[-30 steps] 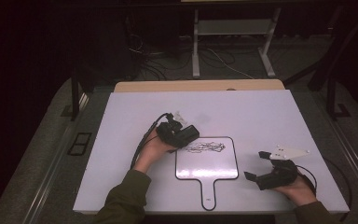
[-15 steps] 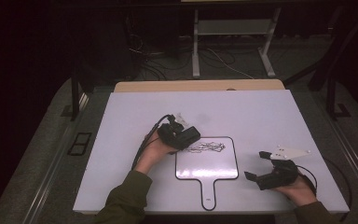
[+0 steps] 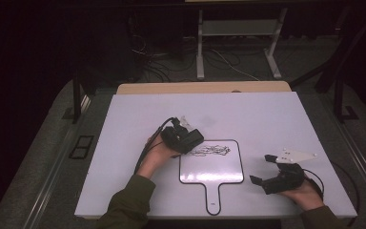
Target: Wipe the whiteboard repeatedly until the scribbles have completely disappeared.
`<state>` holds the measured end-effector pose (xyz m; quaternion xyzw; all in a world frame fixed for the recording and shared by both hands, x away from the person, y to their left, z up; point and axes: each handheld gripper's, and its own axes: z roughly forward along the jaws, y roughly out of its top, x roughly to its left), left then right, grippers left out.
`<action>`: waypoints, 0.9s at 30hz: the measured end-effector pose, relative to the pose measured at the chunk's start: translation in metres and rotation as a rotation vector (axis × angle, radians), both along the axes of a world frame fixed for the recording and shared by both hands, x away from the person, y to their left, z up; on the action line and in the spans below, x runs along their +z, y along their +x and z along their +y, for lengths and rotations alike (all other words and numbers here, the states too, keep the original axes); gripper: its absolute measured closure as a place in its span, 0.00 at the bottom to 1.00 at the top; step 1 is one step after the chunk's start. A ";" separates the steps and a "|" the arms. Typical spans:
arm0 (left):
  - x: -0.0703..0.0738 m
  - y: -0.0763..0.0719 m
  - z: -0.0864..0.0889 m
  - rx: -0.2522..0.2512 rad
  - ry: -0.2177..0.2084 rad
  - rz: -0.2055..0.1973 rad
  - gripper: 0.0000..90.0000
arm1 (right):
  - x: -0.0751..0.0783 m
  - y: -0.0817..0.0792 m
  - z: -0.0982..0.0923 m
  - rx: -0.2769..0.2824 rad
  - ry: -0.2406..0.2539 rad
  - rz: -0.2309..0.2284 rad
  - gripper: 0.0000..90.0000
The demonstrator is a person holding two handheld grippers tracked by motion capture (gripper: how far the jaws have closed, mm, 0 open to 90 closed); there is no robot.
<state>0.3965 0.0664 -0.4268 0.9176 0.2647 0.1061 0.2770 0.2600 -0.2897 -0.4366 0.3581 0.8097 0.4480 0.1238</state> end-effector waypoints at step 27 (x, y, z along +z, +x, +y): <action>0.002 -0.004 0.009 0.021 0.038 -0.005 0.44 | -0.001 0.001 -0.001 0.000 0.001 0.000 0.00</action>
